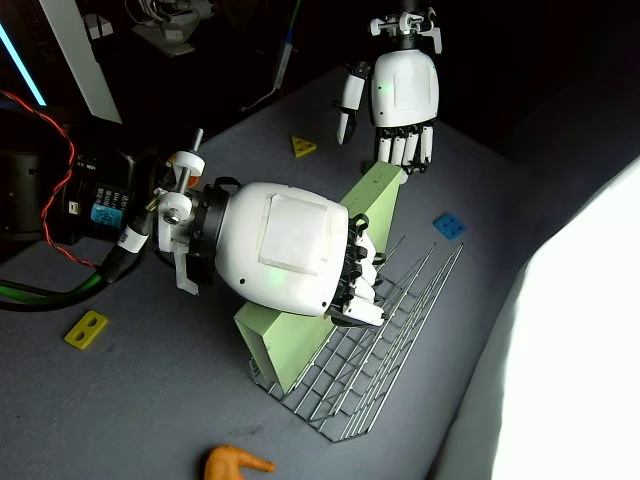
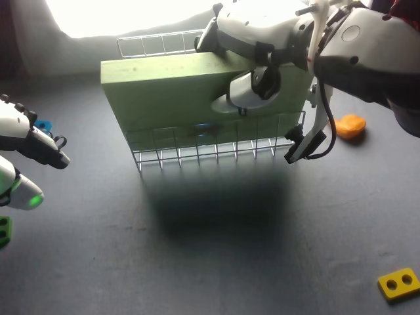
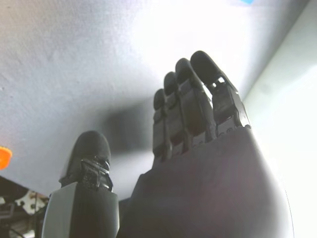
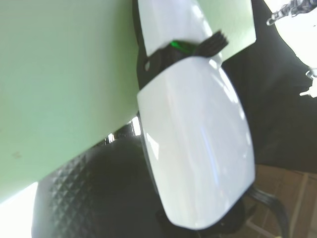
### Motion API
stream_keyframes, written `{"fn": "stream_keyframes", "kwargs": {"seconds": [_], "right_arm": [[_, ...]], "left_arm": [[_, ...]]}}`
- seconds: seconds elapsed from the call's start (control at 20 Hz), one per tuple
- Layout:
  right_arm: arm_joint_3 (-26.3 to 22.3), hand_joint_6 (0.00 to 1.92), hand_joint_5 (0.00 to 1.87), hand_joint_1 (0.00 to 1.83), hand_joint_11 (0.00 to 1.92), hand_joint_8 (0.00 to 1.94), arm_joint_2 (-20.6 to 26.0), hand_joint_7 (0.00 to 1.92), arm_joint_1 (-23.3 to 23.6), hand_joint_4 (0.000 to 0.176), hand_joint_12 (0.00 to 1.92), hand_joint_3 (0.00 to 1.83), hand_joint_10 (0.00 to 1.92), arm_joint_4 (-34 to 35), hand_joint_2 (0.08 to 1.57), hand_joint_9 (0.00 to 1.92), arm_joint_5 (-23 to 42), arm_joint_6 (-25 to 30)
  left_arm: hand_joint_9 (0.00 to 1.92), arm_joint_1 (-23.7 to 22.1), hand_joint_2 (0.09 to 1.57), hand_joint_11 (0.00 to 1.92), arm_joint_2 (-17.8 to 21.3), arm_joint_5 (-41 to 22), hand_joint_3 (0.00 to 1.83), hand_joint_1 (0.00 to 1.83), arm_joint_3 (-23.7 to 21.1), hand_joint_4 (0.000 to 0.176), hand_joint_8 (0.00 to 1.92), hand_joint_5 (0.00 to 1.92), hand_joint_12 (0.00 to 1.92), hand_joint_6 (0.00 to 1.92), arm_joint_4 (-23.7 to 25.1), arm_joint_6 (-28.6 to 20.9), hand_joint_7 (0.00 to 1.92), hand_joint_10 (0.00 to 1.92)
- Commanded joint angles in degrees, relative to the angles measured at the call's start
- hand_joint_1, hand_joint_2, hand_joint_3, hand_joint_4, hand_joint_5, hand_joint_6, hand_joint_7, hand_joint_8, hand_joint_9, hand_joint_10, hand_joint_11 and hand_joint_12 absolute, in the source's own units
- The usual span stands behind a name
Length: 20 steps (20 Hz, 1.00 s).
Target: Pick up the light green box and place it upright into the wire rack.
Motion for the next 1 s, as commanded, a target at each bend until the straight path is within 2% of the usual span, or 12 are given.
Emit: {"fn": "stream_keyframes", "kwargs": {"seconds": [0.0,0.1,0.15,0.3,0.35,0.4,0.45,0.5,0.7,0.8,0.95], "right_arm": [[0.2,0.83,0.96,1.25,0.49,1.32,0.2,0.93,0.3,0.0,1.74,0.0,1.37,-1.6,1.14,0.75,3.6,0.4],[0.6,0.81,0.97,1.26,0.51,1.29,0.1,0.95,-0.1,0.0,1.7,0.0,1.34,-1.7,1.13,0.76,3.6,0.4],[0.9,0.97,0.87,1.23,0.47,1.27,-0.1,0.93,-0.4,0.0,1.75,0.01,1.38,-1.9,1.15,0.68,3.6,0.3],[1.3,1.06,0.81,1.22,0.47,1.29,-0.3,0.91,-1.0,0.0,1.77,0.0,1.4,-2.5,1.17,0.65,3.4,0.3],[1.3,0.72,0.72,1.31,0.43,1.17,-0.3,0.91,-1.0,0.0,1.75,0.0,1.33,-2.5,1.14,0.65,3.4,0.3],[1.3,0.53,0.74,1.33,0.42,1.17,-0.3,0.89,-1.0,0.0,1.75,0.0,1.3,-2.6,1.15,0.64,3.4,0.3],[1.3,0.41,0.74,1.19,0.37,0.89,-0.3,0.76,-1.0,0.0,1.74,0.0,1.24,-2.6,1.1,0.63,3.2,0.3],[1.3,0.33,0.75,1.15,0.36,0.73,-0.3,0.75,-1.0,0.0,1.73,0.0,1.2,-2.6,1.07,0.63,3.1,0.3],[1.3,0.16,0.76,1.12,0.29,0.36,-0.3,0.81,-1.0,0.0,1.7,0.0,1.12,-2.6,1.08,0.61,3.0,0.3],[1.2,0.06,0.68,1.1,0.26,0.13,-0.3,0.79,-0.9,0.0,1.61,0.0,0.93,-2.6,1.07,0.59,2.8,0.3],[1.2,0.02,0.61,1.09,0.24,0.06,-0.2,0.73,-0.7,0.0,1.58,0.0,0.86,-2.6,1.07,0.56,2.6,0.3]], "left_arm": [[0.39,-0.3,1.32,0.0,0.1,3.6,0.0,0.29,0.2,0.0,0.0,0.29,1.16,0.0,0.7,-0.1,0.36,0.0],[0.39,-0.3,1.32,0.0,0.1,3.6,0.0,0.29,0.2,0.0,0.0,0.29,1.16,0.0,0.7,-0.1,0.36,0.0],[0.39,-0.3,1.32,0.0,0.1,3.6,0.0,0.29,0.2,0.0,0.0,0.29,1.16,0.0,0.7,-0.1,0.36,0.0],[0.39,-0.3,1.31,0.0,0.1,3.6,0.0,0.3,0.2,0.0,0.0,0.3,1.16,0.01,0.7,-0.1,0.36,0.0],[0.38,-0.3,1.31,0.0,0.1,3.6,0.0,0.31,0.2,0.0,0.0,0.31,1.16,0.01,0.7,-0.1,0.37,0.0],[0.39,-0.3,1.31,0.0,0.1,3.6,0.0,0.32,0.2,0.0,0.0,0.3,1.15,0.0,0.7,-0.1,0.37,0.0],[0.38,-0.3,1.31,0.0,0.1,3.6,0.0,0.3,0.2,0.0,0.0,0.28,1.15,0.0,0.7,-0.1,0.35,0.0],[0.38,-0.2,1.32,0.0,0.1,3.6,0.0,0.29,0.2,0.0,0.0,0.27,1.15,0.0,0.7,-0.1,0.34,0.0],[0.39,-0.2,1.32,0.0,0.1,3.6,0.0,0.3,0.2,0.0,0.0,0.29,1.17,0.0,0.7,-0.1,0.35,0.01],[0.39,-0.2,1.32,0.0,0.2,3.6,0.0,0.28,0.2,0.0,0.0,0.28,1.18,0.0,0.7,-0.1,0.35,0.0],[0.4,-0.1,1.32,0.0,0.2,3.6,0.0,0.29,0.2,0.0,0.0,0.28,1.18,0.0,0.7,-0.1,0.36,0.0]]}}
